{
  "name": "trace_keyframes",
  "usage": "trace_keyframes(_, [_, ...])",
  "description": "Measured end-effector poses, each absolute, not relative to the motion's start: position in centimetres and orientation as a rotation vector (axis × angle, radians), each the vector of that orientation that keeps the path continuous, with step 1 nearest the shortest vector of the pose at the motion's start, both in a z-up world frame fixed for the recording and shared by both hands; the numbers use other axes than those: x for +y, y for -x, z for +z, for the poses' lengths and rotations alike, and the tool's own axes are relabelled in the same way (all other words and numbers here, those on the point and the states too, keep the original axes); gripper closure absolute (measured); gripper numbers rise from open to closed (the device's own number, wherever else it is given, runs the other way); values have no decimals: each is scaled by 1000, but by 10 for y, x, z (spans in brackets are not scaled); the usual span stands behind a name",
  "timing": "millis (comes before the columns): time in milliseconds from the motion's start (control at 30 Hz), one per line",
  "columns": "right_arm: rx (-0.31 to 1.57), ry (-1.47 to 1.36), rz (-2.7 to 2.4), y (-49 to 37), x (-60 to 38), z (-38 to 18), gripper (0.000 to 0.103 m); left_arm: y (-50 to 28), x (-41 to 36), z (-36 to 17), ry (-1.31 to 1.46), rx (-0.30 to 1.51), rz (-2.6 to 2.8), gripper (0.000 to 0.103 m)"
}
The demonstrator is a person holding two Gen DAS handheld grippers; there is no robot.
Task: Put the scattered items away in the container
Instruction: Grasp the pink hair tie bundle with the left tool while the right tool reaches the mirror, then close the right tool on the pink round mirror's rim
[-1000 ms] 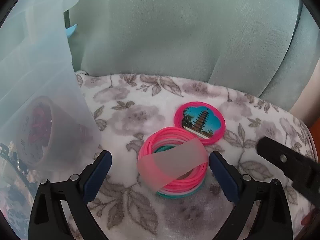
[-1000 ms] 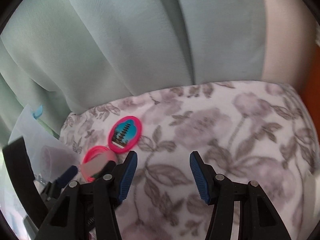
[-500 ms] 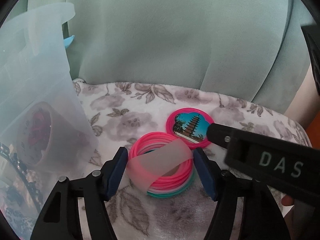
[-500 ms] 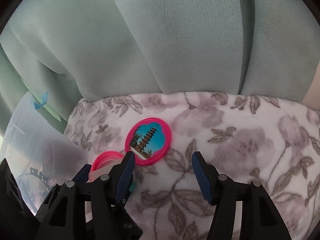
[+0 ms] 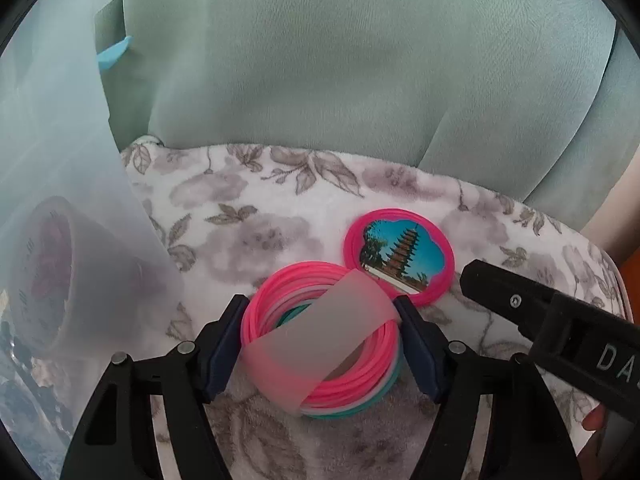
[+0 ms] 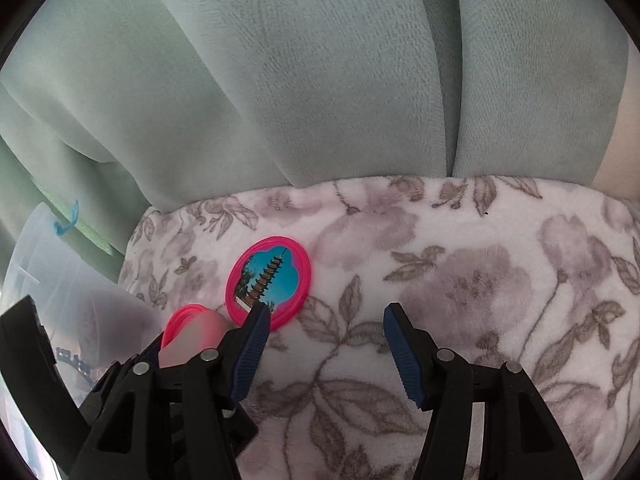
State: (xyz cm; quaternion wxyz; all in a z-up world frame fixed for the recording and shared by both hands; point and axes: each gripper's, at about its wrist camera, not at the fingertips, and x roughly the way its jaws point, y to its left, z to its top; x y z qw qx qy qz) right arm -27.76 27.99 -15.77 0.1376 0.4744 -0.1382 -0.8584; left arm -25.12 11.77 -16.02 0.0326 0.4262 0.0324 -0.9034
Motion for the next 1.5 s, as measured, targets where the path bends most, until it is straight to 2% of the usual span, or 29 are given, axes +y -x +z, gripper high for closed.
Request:
trace_keyframes(300, [-362,-1364,-2479,283,273,-152,40,240,112,-157,-1267,101,-2744,31])
trace_keyframes(567, [-227,-1385,-2394,295,240,-159,39,220,111,-160,-1250,74,-2628,31])
trace_keyframes(667, [-162,-1389,-2378,297,230,-162,33,220,107,-162,-1248,99,-2624,31])
trace_keyframes(833, [-39,-1393,-2357,305,213,-164,29,220,102,-167,-1245,140,-2617,31])
trace_keyframes(967, [89,-1393,-2320,309,196,-168,17,223,96,-173,-1243,165,-2614,31])
trace_keyframes(1067, [173,-1393,-2336,310,186,-170,15,208,105,-161,-1222,182,-2577,31])
trace_keyframes(1233, [265,-1387,-2372,312,177,-172,15,211,107,-161,-1217,190,-2565,31])
trace_keyframes(1500, [220,-1391,-2416,313,181,-171,27,214,111,-163,-1230,187,-2564,30])
